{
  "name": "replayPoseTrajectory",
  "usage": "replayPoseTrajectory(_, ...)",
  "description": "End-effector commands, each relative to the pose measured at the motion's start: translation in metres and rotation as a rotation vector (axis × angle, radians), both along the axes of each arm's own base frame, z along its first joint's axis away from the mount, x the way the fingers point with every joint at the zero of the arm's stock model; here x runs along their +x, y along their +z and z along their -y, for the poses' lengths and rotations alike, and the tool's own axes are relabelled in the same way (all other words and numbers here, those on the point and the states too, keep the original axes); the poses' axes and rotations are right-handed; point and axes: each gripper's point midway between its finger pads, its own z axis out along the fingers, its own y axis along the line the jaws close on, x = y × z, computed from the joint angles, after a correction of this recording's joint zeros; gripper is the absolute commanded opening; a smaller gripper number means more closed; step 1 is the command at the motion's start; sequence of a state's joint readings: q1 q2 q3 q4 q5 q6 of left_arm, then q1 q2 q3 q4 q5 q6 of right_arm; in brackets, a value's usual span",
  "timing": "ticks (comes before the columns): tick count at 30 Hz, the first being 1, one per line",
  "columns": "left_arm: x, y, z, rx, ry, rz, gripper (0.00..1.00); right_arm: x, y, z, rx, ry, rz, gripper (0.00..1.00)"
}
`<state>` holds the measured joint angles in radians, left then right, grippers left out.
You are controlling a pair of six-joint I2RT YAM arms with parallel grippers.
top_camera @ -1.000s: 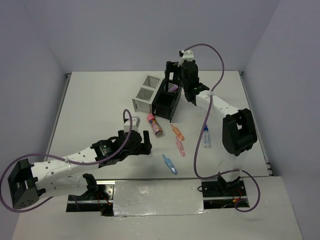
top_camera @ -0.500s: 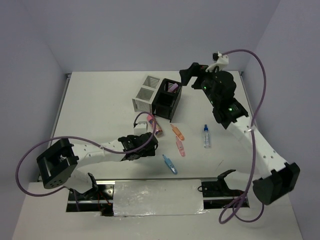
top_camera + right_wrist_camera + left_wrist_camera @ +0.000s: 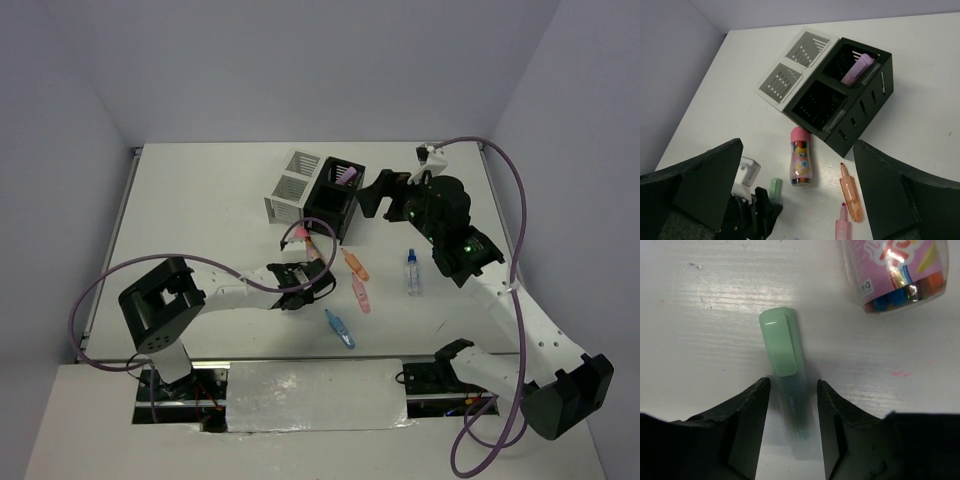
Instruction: Sort the stationery into containers
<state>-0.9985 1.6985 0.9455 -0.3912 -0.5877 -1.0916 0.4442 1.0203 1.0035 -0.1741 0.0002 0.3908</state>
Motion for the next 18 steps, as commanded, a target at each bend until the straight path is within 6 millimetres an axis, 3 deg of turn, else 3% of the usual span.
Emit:
replayPoseTrajectory(1,-0.009,-0.016,-0.014,0.045,0.032,-0.046,0.53,-0.018,0.013,-0.005,0.031,0.047,0.023,1.0)
replayPoseTrajectory(5,-0.035,-0.029,-0.017,-0.02,-0.002,-0.099,0.22,-0.037,0.004,-0.009,0.071,0.097,0.001,1.0)
replayPoseTrajectory(8,-0.047,-0.023,-0.027,-0.052,-0.014,-0.089,0.02,-0.052,-0.006,-0.013,0.105,0.141,-0.017,1.0)
replayPoseTrajectory(12,-0.053,0.002,-0.026,-0.123,-0.108,0.0,0.0,-0.062,-0.029,-0.029,0.169,0.214,-0.077,1.0)
replayPoseTrajectory(14,-0.049,0.028,-0.02,-0.186,-0.162,0.091,0.0,-0.069,-0.055,-0.047,0.173,0.244,-0.151,1.0)
replayPoseTrajectory(15,-0.052,0.03,-0.024,-0.19,-0.177,0.119,0.0,-0.07,-0.06,-0.056,0.175,0.245,-0.16,1.0)
replayPoseTrajectory(17,-0.048,0.059,-0.016,-0.284,-0.227,0.221,0.0,-0.084,-0.08,-0.088,0.162,0.298,-0.226,1.0)
replayPoseTrajectory(18,-0.052,0.06,-0.018,-0.301,-0.254,0.245,0.0,-0.083,-0.083,-0.097,0.166,0.291,-0.235,1.0)
